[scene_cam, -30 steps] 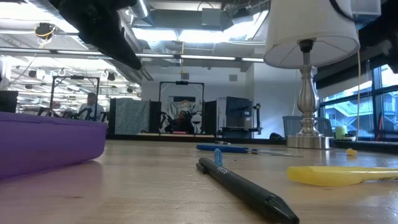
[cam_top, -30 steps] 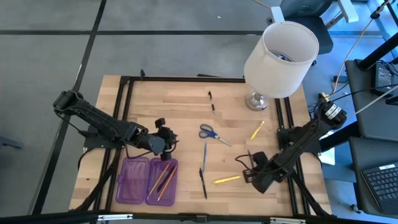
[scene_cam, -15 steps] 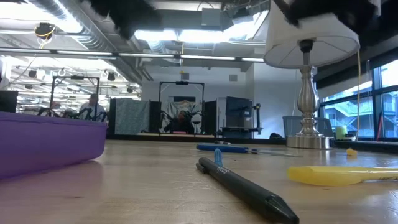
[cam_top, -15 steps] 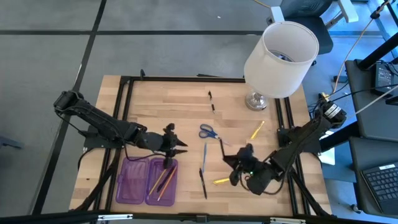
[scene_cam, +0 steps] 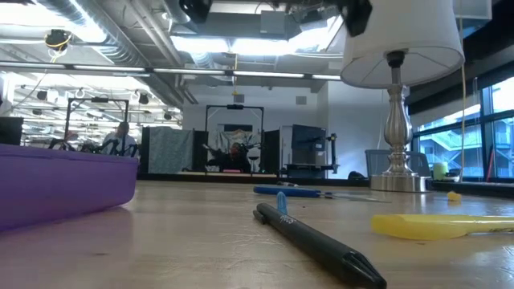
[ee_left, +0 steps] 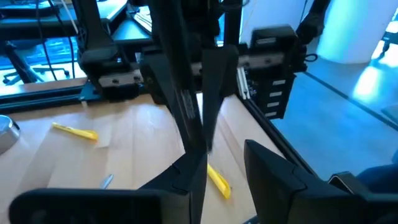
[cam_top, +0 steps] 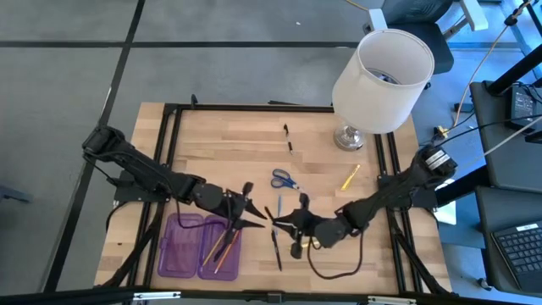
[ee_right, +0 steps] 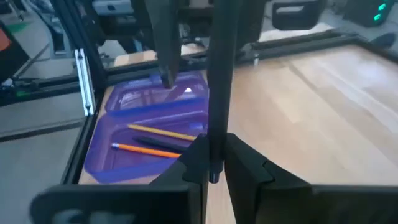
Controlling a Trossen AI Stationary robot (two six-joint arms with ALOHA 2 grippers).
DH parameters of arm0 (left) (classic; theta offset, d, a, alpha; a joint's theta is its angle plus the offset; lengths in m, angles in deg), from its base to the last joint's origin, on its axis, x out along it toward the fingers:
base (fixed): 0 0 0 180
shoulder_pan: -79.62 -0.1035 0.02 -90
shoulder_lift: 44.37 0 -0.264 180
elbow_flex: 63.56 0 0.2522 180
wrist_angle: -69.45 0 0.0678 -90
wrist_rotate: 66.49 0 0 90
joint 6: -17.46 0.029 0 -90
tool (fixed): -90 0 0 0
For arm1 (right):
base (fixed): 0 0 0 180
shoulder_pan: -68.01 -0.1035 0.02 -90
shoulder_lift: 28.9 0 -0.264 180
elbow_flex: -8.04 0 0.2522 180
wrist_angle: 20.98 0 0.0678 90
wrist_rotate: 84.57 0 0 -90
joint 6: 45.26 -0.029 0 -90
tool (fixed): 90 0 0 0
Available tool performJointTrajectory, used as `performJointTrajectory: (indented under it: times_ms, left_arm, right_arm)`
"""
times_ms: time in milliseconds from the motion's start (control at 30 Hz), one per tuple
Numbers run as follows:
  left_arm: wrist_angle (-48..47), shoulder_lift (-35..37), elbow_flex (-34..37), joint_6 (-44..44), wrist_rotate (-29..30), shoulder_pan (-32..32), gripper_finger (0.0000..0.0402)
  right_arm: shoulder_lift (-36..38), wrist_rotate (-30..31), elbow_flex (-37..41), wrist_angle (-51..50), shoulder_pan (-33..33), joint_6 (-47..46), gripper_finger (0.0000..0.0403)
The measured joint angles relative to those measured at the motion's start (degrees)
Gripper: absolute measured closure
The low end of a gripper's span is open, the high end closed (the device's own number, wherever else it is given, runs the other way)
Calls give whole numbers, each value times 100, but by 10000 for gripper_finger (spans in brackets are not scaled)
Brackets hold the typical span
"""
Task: Pick & place school supplies into a supply box
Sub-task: Put the right black pen into the violet box
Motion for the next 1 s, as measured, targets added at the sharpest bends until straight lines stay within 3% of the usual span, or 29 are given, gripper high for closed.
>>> performJointTrajectory:
  times_ms: [467, 800, 1000]
  left_arm:
    - [-236, -29, 2, -404, 420, 3, 220]
    - [156, -35, 2, -467, 443, -41, 224]
    - [687, -35, 2, 81, 398, -41, 238]
  right_arm:
    - [-43, -159, 0, 51, 105, -6, 357]
    - [-59, -159, 0, 50, 114, -30, 357]
    - [-59, -162, 0, 45, 118, -16, 357]
